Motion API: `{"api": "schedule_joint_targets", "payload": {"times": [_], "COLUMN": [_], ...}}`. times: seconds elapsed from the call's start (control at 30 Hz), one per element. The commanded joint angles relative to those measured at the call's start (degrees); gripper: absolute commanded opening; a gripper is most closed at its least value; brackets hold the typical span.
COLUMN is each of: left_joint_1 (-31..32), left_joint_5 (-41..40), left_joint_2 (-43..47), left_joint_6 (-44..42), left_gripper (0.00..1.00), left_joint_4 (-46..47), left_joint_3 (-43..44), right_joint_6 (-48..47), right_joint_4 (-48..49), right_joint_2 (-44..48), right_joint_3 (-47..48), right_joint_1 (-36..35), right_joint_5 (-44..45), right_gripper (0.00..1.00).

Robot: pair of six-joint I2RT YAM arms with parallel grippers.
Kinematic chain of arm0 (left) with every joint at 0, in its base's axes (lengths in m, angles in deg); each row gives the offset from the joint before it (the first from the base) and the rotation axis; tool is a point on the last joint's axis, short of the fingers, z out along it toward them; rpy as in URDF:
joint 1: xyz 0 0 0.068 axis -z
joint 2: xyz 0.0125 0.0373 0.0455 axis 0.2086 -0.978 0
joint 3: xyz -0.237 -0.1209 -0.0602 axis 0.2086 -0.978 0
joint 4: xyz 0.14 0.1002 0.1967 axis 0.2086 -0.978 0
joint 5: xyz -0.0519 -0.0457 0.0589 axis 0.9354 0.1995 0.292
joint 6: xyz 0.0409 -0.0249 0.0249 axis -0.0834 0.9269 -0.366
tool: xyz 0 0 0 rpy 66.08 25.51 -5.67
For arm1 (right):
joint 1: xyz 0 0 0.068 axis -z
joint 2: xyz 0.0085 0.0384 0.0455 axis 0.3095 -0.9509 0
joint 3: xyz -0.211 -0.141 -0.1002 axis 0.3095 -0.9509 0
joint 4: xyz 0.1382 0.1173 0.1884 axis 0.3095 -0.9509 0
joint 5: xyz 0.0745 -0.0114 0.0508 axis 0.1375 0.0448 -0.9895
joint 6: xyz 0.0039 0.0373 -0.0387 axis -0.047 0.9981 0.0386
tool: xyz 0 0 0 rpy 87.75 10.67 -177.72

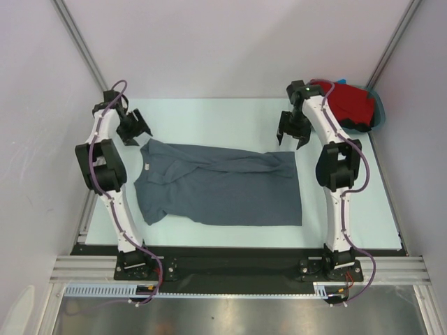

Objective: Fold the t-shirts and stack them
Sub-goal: Fold the tshirt

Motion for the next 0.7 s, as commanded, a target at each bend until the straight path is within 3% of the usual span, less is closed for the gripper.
{"api": "schedule_joint_targets", "payload": {"times": [0.0,0.03,0.33,0.67], "left_joint_1": [1.01,1.72,9.79,14.82], "left_joint_5": [7.14,7.06,11.27,13.73], "left_joint_2": [10.0,10.63,13.27,15.73], "left_joint_6": [1.94,1.68,4.84,6.33], "left_gripper": [0.75,1.0,1.0,1.0], "left_joint_4": [3.3,3.22,5.06,6.2], "left_joint_3": [-3.47,-4.01,-7.36,-11.48], "right_joint_6": [1.41,1.58,-1.23,3.94], "right_joint_4": [1.27,1.62,-1.27,0.75], "right_joint_2": [5.89,5.8,2.82,5.1], "right_joint_3": [-3.48,-4.18,-0.77,-9.46], "right_joint_1": [1.4,1.57,-2.72,-2.73], "right_joint_5": [-8.73,-13.29,-19.48,-25.91], "right_gripper": [0.7,0.69,0.74,0.71]}}
